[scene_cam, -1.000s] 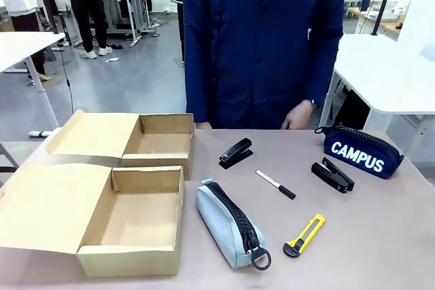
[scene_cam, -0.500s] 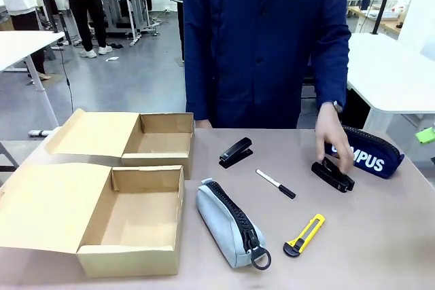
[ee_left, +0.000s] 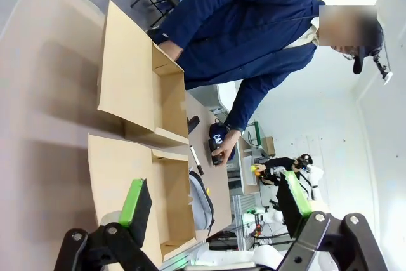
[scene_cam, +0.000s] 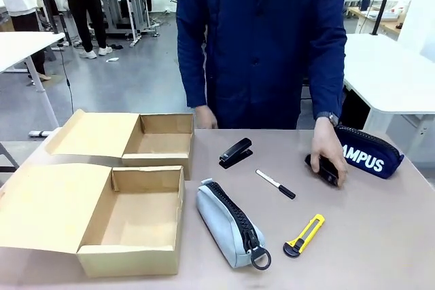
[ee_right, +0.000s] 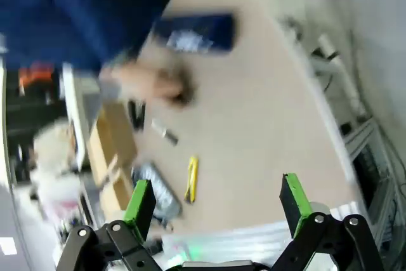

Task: Place items inside the box.
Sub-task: Pick up a Pencil pouch or Stapler and place it inside the Mailer Box closest to the robot.

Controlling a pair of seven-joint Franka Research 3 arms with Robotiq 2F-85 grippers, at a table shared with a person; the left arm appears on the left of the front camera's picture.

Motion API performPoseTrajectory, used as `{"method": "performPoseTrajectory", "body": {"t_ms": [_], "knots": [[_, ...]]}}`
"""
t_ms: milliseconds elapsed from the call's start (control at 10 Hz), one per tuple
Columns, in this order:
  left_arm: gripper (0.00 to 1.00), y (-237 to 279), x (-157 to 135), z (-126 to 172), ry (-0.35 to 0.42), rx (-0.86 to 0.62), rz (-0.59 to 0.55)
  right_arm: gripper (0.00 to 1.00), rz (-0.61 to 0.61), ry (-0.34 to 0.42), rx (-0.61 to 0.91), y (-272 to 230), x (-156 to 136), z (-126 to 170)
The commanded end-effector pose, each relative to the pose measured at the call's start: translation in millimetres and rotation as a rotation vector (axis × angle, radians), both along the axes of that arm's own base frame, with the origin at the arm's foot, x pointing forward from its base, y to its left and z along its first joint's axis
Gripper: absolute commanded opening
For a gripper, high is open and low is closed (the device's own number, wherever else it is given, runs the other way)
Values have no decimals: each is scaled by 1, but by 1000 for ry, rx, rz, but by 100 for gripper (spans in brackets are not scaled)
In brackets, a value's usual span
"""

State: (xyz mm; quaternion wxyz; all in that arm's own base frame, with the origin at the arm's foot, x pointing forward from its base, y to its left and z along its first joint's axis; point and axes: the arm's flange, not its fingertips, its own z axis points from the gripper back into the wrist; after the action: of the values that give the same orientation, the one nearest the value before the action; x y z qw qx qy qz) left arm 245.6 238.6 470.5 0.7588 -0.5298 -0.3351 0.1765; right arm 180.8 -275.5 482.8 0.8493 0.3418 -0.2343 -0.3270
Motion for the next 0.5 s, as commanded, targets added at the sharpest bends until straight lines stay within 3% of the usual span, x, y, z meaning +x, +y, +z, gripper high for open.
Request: {"method": "performPoseTrajectory", "body": {"t_ms": [0, 200, 400], "knots": [[100, 0, 1, 1, -33, -2, -3, 100, -503, 80, -3, 0, -6, -22], [100, 0, 1, 1, -33, -2, -3, 100, -471, 101, 60, 0, -8, -36], [100, 0, 1, 1, -33, -2, -3, 100, -352, 69, 34, 7, 4, -29]]}}
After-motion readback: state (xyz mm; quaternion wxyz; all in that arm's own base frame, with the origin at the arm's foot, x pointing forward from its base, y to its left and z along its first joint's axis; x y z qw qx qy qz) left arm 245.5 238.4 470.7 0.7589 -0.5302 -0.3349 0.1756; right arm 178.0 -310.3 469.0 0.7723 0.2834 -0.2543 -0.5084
